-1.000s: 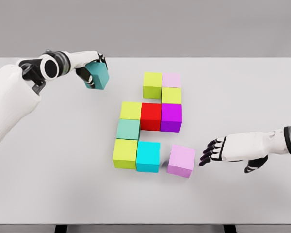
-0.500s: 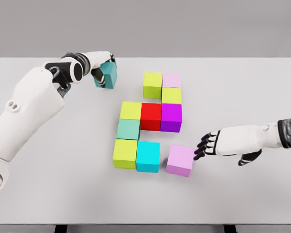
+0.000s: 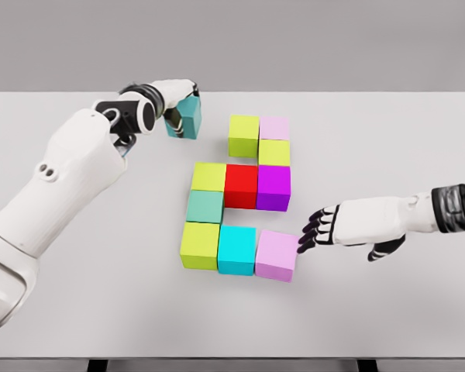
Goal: Assemble the squares on the desktop into the number 2
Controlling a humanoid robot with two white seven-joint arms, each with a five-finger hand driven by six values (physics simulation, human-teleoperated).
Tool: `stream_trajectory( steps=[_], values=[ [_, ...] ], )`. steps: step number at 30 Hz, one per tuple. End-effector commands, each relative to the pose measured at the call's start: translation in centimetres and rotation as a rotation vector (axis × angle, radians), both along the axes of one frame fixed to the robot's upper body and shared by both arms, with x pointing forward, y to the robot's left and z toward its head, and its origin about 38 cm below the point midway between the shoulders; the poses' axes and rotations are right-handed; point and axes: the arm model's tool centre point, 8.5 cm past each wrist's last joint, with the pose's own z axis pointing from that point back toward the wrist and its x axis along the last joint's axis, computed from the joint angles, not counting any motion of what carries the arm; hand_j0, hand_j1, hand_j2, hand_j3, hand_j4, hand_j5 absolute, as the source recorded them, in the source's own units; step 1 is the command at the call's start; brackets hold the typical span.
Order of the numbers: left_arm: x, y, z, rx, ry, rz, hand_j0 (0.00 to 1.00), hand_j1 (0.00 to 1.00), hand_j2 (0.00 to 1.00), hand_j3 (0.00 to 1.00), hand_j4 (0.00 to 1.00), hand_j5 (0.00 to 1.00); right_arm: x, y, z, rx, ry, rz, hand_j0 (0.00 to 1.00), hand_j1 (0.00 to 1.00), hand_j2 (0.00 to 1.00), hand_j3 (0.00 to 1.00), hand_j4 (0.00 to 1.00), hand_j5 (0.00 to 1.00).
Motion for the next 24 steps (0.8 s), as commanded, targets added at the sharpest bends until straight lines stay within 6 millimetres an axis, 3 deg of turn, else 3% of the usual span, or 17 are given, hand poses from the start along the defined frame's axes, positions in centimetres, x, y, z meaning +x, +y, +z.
stream_trajectory(
  steps=[1, 20, 24],
  values=[
    [0.0, -0.8, 0.1, -0.007, -0.004, -0.007, 0.39, 0.39, 0.39, 0.39, 0.39, 0.39, 0.1, 0.1, 0.2, 0.006, -0.002, -0.003, 1.0, 1.0, 1.0, 1.0, 1.0, 1.0],
    [0.5, -2.7, -1.0, -0.044, 0.041, 0.018, 0.39, 0.39, 0.39, 0.39, 0.39, 0.39, 1.0, 0.1, 1.9, 0.029, -0.059, -0.016, 1.0, 1.0, 1.0, 1.0, 1.0, 1.0],
    [0.4, -3.1, -1.0, -0.045, 0.04, 0.011, 0.39, 0.39, 0.39, 0.39, 0.39, 0.39, 0.9, -1.0, 2.1, 0.009, -0.063, -0.035, 1.0, 1.0, 1.0, 1.0, 1.0, 1.0]
  ],
)
